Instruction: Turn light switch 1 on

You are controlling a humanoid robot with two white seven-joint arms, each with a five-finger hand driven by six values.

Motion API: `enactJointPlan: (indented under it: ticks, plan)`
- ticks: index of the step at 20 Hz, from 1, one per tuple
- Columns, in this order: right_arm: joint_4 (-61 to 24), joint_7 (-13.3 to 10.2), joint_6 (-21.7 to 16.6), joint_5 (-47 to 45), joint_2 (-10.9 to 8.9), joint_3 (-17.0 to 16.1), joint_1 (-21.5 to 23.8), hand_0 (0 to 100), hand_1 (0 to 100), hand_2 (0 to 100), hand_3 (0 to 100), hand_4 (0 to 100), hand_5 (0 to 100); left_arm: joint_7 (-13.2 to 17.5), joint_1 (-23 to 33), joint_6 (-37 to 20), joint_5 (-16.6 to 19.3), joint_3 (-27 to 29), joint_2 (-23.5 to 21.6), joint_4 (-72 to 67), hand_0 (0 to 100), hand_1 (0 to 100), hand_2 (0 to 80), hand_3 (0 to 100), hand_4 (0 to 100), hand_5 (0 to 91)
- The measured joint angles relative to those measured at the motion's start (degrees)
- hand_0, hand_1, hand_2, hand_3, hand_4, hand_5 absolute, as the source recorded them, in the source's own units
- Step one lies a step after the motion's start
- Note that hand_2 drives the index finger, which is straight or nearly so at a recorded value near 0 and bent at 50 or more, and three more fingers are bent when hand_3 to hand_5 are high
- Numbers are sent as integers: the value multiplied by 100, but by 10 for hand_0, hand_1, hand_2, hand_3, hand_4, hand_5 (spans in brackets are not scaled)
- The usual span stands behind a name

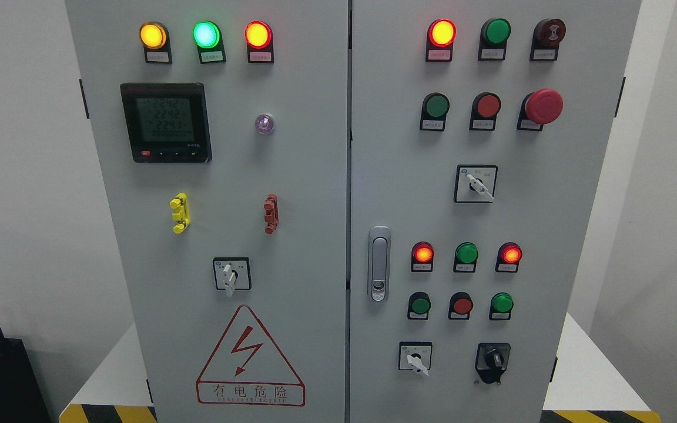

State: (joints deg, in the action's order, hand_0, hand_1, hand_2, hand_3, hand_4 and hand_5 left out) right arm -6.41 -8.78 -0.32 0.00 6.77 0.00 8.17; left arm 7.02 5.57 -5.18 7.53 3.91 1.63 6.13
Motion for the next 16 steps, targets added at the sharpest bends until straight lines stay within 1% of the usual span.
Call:
enactJointPlan:
  ticks: [11, 16]
  plan:
    - [0, 0, 0, 0, 0, 0, 0, 120, 389, 0, 0, 0, 0, 49, 31, -88, -66, -4, 30, -10, 184, 18, 0, 0, 0, 0]
    - [0, 0, 0, 0, 0, 0, 0, 120, 389, 0, 0, 0, 0, -81, 36, -2, -71, -6, 46, -11, 183, 20, 0, 0, 0, 0]
